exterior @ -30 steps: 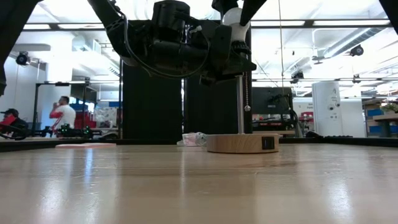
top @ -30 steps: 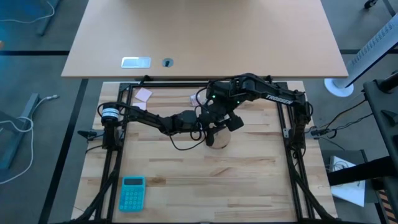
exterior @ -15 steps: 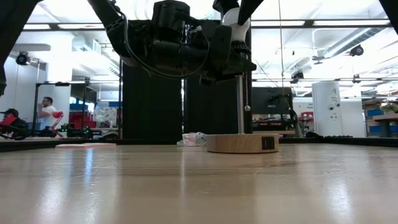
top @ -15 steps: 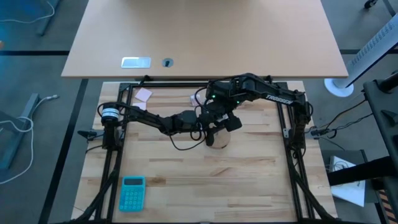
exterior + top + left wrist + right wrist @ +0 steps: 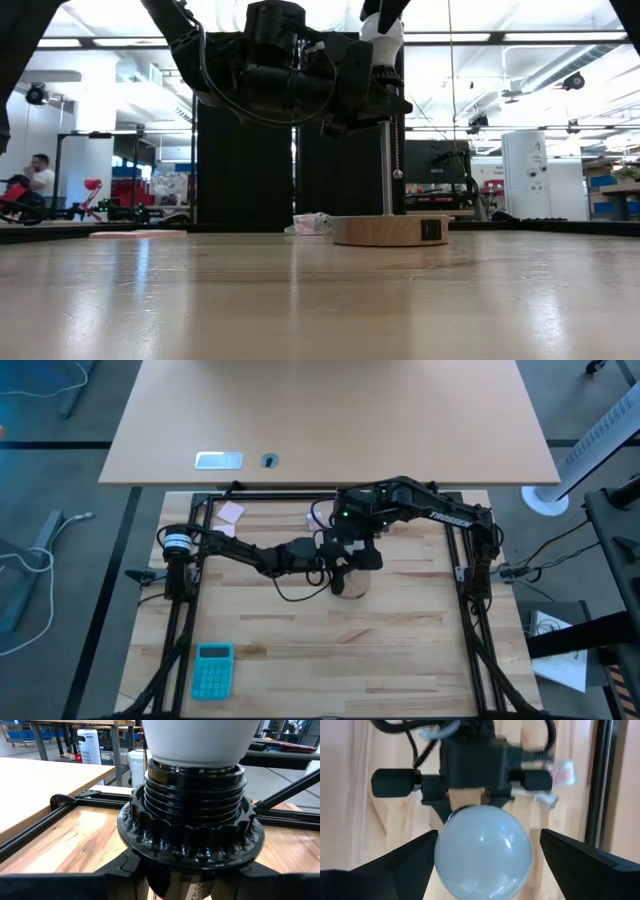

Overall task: Screw lightbulb
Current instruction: Remove the light bulb from the lamp

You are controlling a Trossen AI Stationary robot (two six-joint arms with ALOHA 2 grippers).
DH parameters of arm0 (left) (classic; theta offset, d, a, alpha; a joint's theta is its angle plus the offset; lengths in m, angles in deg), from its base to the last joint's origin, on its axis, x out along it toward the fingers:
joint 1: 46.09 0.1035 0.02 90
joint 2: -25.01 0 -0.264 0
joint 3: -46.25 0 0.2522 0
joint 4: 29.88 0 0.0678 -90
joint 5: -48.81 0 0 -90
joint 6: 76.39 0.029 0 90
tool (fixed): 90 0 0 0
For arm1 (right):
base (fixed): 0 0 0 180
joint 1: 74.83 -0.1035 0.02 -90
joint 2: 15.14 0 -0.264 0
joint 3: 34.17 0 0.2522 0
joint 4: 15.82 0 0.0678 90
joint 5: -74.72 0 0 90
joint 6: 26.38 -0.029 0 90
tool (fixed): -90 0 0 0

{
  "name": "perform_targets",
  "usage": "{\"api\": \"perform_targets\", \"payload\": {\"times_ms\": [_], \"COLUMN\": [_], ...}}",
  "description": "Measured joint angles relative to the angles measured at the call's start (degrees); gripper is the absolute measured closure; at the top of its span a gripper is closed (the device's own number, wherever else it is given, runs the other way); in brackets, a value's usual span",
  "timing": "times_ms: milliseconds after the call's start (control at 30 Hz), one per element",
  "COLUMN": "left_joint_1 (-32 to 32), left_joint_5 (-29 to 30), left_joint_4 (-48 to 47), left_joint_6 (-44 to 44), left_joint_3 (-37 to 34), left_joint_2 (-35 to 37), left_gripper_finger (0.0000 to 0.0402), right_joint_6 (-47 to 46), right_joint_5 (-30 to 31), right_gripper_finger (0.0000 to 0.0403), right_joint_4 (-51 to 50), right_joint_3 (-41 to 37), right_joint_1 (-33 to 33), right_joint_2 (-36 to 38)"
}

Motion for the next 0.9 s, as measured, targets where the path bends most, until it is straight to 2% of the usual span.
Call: {"api": "perform_targets", "payload": {"times_ms": [267, 367, 433, 600, 667, 900], "left_joint_1": [0.00, 0.00, 0.00, 0.00, 0.00, 0.04], "left_joint_5": [0.02, 0.02, 0.00, -0.07, -0.13, -0.09], "left_joint_4": [-0.04, -0.05, -0.07, -0.11, -0.11, -0.94], "left_joint_6": [0.02, 0.01, 0.00, -0.02, 0.25, 0.00], "left_joint_3": [-0.02, -0.02, -0.02, -0.02, -0.02, -0.12], "left_joint_2": [0.07, 0.09, 0.09, 0.11, 0.11, 1.08], "left_gripper_finger": [0.0265, 0.0265, 0.0265, 0.0265, 0.0265, 0.0265], "right_joint_6": [-7.95, -14.52, -23.99, -56.84, -66.85, -80.85], "right_joint_5": [-0.08, -3.04, -3.67, -4.83, -4.74, 0.54], "right_gripper_finger": [0.0059, 0.0059, 0.0059, 0.0059, 0.0059, 0.0059], "right_joint_4": [0.08, 0.06, 0.08, 1.78, 1.79, -0.25], "right_joint_3": [3.60, 5.76, 7.24, 7.81, 7.83, 7.46], "right_joint_1": [-0.02, 0.00, 0.11, 0.07, -0.15, -1.79], "right_joint_2": [0.02, 0.02, 0.10, 0.38, 0.61, 2.22]}}
